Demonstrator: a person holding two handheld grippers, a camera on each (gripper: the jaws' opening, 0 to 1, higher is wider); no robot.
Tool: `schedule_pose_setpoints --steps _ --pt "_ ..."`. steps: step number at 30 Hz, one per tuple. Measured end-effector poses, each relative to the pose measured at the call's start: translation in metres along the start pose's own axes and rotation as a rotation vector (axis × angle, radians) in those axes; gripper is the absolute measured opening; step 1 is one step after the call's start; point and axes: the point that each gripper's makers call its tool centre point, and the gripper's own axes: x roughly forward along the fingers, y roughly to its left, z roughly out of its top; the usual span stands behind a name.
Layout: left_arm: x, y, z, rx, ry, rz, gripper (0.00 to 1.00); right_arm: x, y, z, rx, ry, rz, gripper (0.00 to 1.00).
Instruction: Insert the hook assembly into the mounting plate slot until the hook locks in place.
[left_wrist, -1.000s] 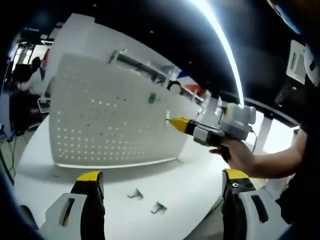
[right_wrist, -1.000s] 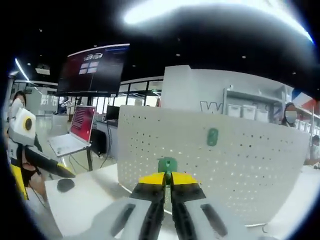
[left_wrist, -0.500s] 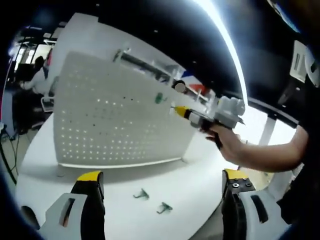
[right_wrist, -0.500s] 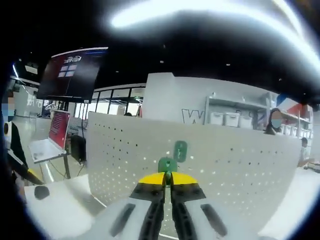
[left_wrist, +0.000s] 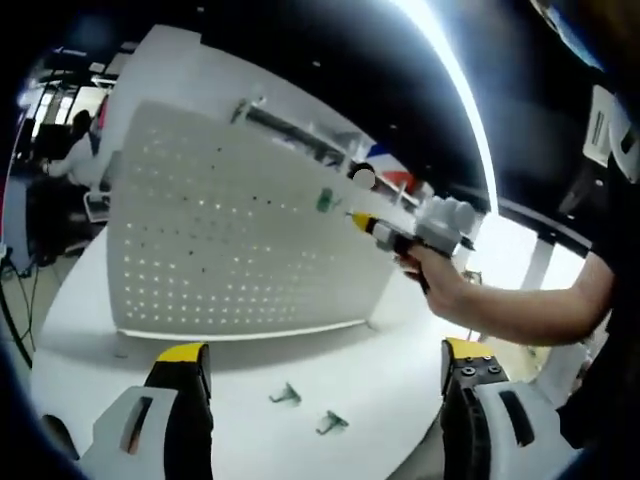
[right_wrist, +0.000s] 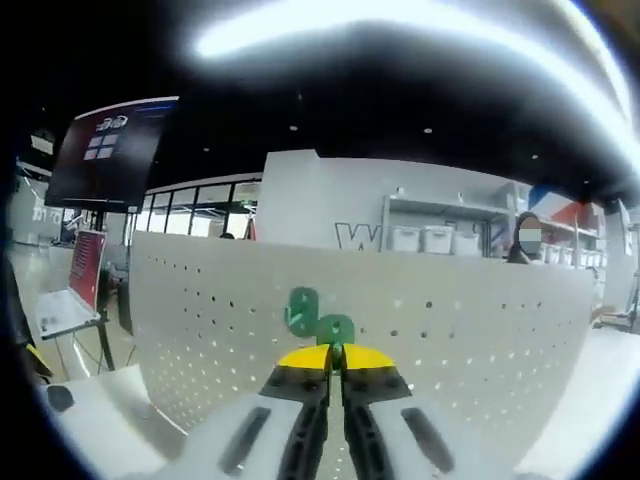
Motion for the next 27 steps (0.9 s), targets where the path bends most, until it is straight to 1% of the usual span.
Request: schedule_pose_setpoints --steps 2,5,11,20,27 --pt "0.002 0.001 -0.002 0.001 0.012 -0.004 0.97 0.004 -0.003 0.001 0.009 -0.007 -0.012 0.0" --pt "0.004 0.005 -0.009 0.04 0.059 -0.002 0.97 0.009 -0.007 0.003 0.014 -0.02 -0.025 0.0" --pt "0.008 0.008 -0.003 0.021 0.036 0.0 0.97 0.015 -0.013 0.009 0.02 -0.048 -0.051 0.0" --pt "0.011 0.007 -0.01 0.01 0.057 -0.011 0.96 0.017 -0.016 0.014 0.033 -0.079 -0.07 0.0" --pt "0.013 0.01 -0.007 0.007 0.056 -0.009 0.96 0.018 -0.016 0.015 0.024 -0.102 -0.084 0.0"
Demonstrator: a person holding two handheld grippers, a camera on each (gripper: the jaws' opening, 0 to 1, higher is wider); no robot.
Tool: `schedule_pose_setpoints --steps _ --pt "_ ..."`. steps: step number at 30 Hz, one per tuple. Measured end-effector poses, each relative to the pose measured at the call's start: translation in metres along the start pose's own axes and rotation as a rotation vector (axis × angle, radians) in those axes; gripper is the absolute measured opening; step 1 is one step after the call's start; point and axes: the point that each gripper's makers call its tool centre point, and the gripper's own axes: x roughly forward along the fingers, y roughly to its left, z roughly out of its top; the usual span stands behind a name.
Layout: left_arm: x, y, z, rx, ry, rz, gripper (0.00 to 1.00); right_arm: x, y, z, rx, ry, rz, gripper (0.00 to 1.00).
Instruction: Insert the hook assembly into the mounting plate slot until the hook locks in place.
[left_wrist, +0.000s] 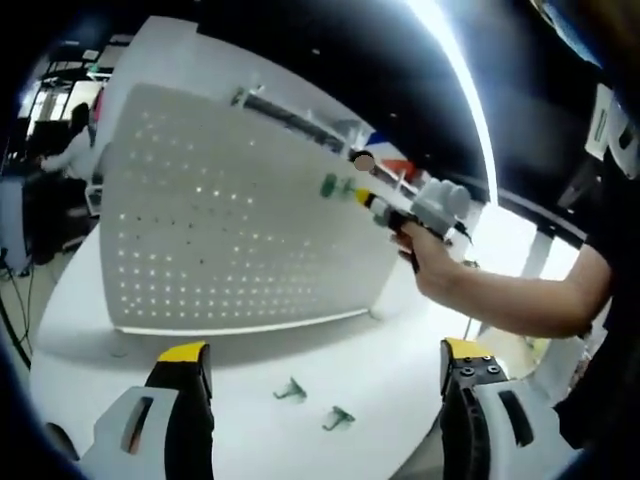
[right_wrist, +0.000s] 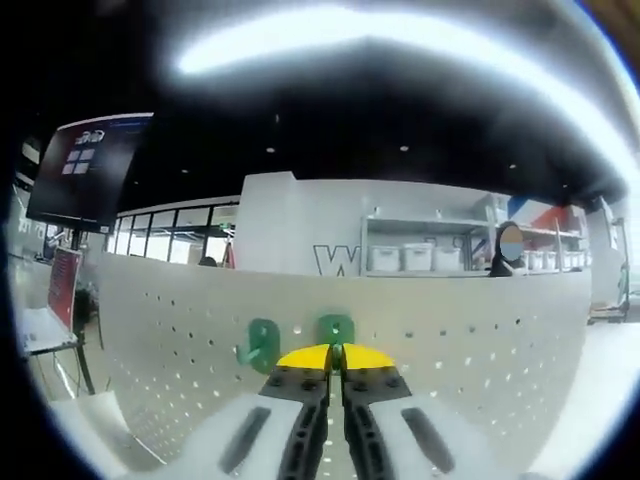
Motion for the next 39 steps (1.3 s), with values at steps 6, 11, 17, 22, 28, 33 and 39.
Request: schedule_pose_setpoints --steps 6,11,17,22,28,33,39 --pt "0.004 -0.001 0.007 0.003 -0.009 -0.006 0.95 0.003 -0.002 -0.006 0.019 0.001 -0.005 0.0" --pt "0.006 -0.004 0.006 0.0 -0.009 -0.011 0.95 0.006 -0.002 -0.01 0.021 0.01 -0.003 0.0" --pt "0.006 -0.005 0.002 -0.009 -0.006 -0.007 0.95 0.008 -0.003 -0.011 -0.004 0.016 -0.016 0.0" --pt "0.004 -0.004 0.001 -0.01 -0.007 0.001 0.95 0.008 -0.002 -0.011 -0.059 0.027 -0.011 0.01" --pt "-0.001 -0.003 -0.004 -0.013 0.003 0.013 0.96 0.004 0.0 0.008 -0.057 0.0 0.006 0.07" --pt "-0.005 -0.005 -0.012 -0.005 0.023 0.016 0.97 -0.003 0.0 0.022 -0.055 -0.019 0.023 0.15" --pt "-0.01 -0.007 -0.018 -0.029 0.043 0.018 0.98 -0.02 -0.006 0.037 -0.047 -0.022 0.038 0.19"
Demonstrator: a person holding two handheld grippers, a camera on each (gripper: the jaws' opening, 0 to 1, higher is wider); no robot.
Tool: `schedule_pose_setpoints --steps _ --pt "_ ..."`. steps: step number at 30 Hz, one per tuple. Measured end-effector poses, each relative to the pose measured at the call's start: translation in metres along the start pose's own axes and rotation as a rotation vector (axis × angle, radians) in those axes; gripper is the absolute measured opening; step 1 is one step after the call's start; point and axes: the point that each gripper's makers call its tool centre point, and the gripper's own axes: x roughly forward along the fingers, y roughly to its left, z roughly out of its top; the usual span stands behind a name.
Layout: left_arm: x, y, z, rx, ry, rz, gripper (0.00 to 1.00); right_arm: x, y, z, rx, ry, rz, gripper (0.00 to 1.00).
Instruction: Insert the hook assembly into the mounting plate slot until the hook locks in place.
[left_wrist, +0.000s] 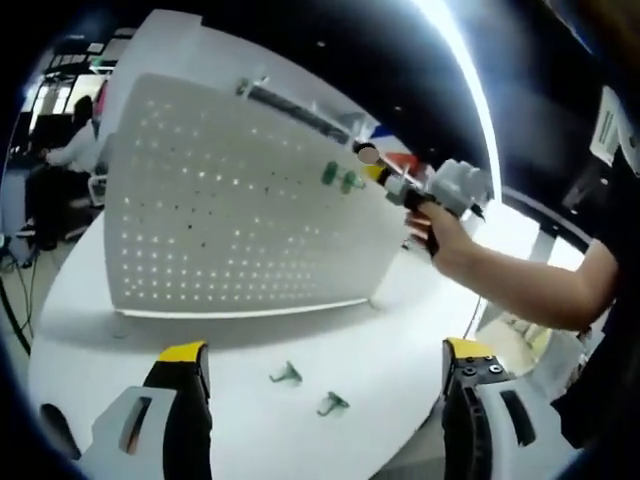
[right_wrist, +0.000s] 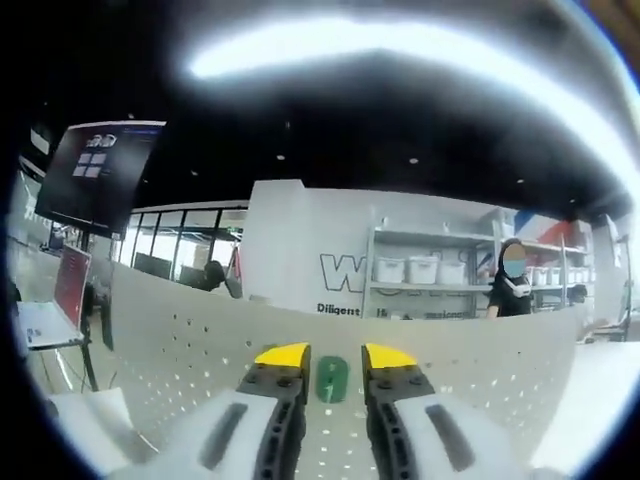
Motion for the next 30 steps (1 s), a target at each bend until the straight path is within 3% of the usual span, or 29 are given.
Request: schedule_pose_setpoints --steps 4,9,14,30 --pt "-0.004 -0.002 -0.006 -0.011 0.023 0.006 1.0 -0.016 -0.005 -0.004 0.069 0.05 0.032 0.19" --pt "-0.011 -0.005 -0.013 -0.025 0.044 0.008 1.0 -0.04 -0.016 0.0 0.05 0.055 0.027 0.2" --pt "-0.014 -0.009 -0.02 -0.026 0.066 0.006 1.0 -0.062 -0.016 -0.009 0.018 0.108 0.052 0.22" --pt "-0.031 -0.017 -0.045 -0.03 0.114 0.019 1.0 -0.143 -0.015 -0.064 0.007 0.304 0.104 0.36"
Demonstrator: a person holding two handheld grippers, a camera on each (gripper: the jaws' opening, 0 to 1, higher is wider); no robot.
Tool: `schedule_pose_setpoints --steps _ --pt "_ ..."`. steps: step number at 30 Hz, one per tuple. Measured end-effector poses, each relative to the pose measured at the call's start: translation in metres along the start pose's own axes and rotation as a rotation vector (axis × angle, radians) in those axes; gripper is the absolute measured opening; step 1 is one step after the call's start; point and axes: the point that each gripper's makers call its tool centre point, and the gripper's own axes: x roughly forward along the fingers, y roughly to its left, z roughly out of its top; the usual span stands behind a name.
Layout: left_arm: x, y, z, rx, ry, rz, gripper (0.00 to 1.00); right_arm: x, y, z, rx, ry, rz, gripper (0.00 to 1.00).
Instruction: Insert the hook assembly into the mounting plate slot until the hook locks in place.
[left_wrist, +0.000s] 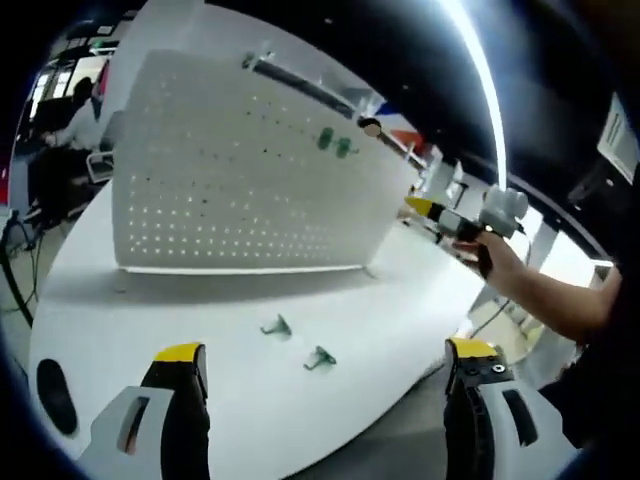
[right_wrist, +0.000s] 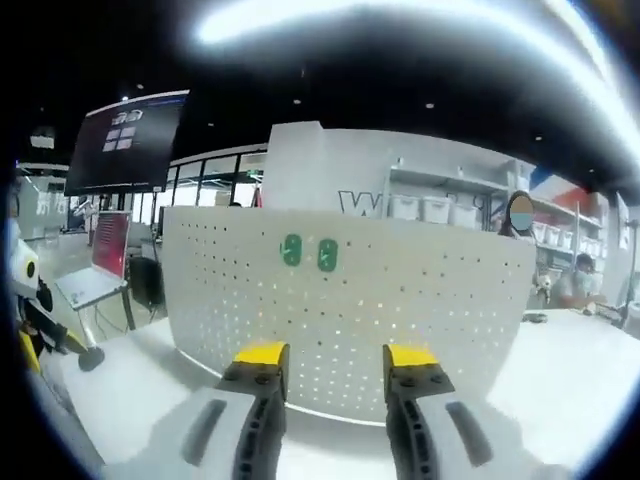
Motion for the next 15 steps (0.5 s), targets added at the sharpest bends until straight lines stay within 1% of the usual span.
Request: schedule_pose_setpoints --steps 4,7,9,11,14,15 --pt "-0.003 -0.004 -0.004 -0.009 0.0 -0.002 1.0 -0.008 0.007 -0.019 0.015 0.038 0.033 0.36" --pt "-0.004 -0.003 -0.006 -0.003 0.013 0.005 1.0 -0.013 0.011 -0.027 0.009 0.06 0.048 0.38" --pt "-0.005 -0.003 -0.006 -0.003 0.011 0.007 1.0 -0.016 0.016 -0.033 0.009 0.077 0.06 0.39" --pt "-0.006 -0.003 -0.006 -0.008 0.006 0.009 1.0 -0.019 0.021 -0.042 -0.003 0.11 0.078 0.4" --pt "-0.006 -0.004 -0.011 -0.011 0.017 0.015 1.0 -0.021 0.029 -0.049 0.006 0.133 0.104 0.41" --pt "-0.006 -0.004 -0.012 -0.012 0.02 0.015 1.0 -0.023 0.034 -0.054 -0.005 0.148 0.122 0.41"
